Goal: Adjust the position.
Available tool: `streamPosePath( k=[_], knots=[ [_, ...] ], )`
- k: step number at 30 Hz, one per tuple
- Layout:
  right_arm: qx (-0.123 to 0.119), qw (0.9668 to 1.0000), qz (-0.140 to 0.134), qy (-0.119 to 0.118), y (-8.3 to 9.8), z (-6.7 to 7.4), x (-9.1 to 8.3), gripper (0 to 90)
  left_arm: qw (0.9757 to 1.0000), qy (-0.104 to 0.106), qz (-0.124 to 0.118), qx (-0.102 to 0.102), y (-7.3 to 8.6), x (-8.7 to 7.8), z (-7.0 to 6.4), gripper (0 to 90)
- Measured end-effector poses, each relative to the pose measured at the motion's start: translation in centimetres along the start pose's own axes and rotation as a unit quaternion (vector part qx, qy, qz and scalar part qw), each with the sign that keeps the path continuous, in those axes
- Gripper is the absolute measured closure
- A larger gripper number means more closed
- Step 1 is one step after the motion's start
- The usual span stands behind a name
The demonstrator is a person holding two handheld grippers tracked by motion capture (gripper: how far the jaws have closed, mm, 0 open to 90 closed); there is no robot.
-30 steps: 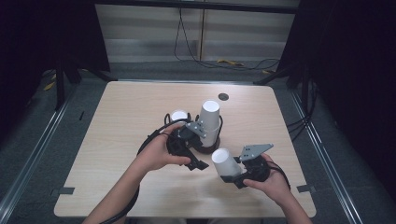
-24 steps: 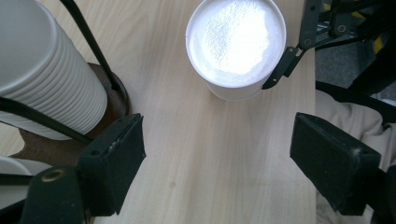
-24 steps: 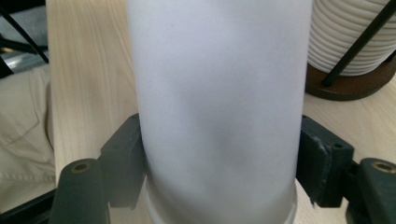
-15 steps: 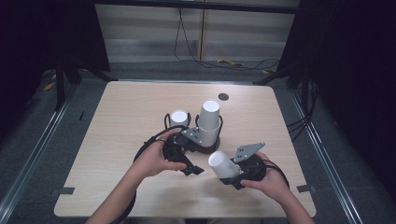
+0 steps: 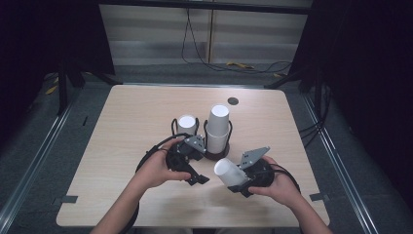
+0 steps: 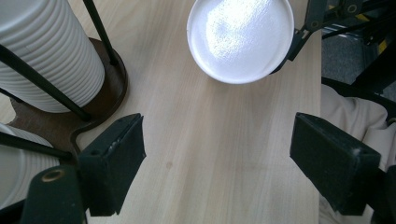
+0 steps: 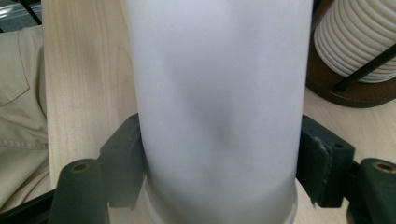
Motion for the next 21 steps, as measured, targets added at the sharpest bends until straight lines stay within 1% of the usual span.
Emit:
streamPosePath(
  k=[5,6,7,8,13,16,18,20,21],
  knots=[
    [-0.009,0.9999,0.008,0.0,-0.06,0.19,0.2,27.2,1.0,-0.001,0.0,-0.004,0.42,0.29,0.14,17.8],
    [-0.009,0.9999,0.009,0.001,-0.06,0.22,0.2,27.3,1.0,-0.003,0.002,-0.001,0.52,0.3,0.21,17.8],
    [-0.01,0.9999,0.012,-0.002,-0.07,0.33,0.18,27.3,1.0,-0.006,-0.001,-0.003,0.54,0.3,0.24,17.7],
    [-0.016,0.9998,0.011,0.0,-0.18,0.33,0.17,27.4,1.0,-0.003,-0.006,-0.005,0.52,0.29,0.19,17.7],
    [-0.02,0.9997,0.015,0.002,-0.3,0.29,0.06,27.4,0.9999,-0.003,-0.009,-0.005,0.51,0.23,0.19,17.7],
    [-0.023,0.9996,0.019,0.001,-0.42,0.29,-0.07,27.4,0.9999,-0.004,-0.011,-0.001,0.38,0.17,0.09,17.7],
    [-0.023,0.9996,0.019,0.0,-0.46,0.34,-0.09,27.4,0.9999,-0.002,-0.011,-0.002,0.36,0.21,0.04,17.8],
    [-0.026,0.9994,0.021,0.0,-0.53,0.35,-0.11,27.4,1.0,0.0,-0.01,0.001,0.29,0.23,0.01,17.7],
    [-0.028,0.9994,0.022,-0.002,-0.58,0.43,-0.13,27.5,0.9999,0.0,-0.013,0.0,0.21,0.31,-0.02,17.7]
  ],
)
Point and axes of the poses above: each handheld gripper's, and its own axes: x roughly forward along the jaws, y roughly out of its underside, z roughly to its left, the point moved 10 cm from there along x, roughly forward along the jaws, and after that the axes turned 9 degrees about y, right-handed, at the moved point
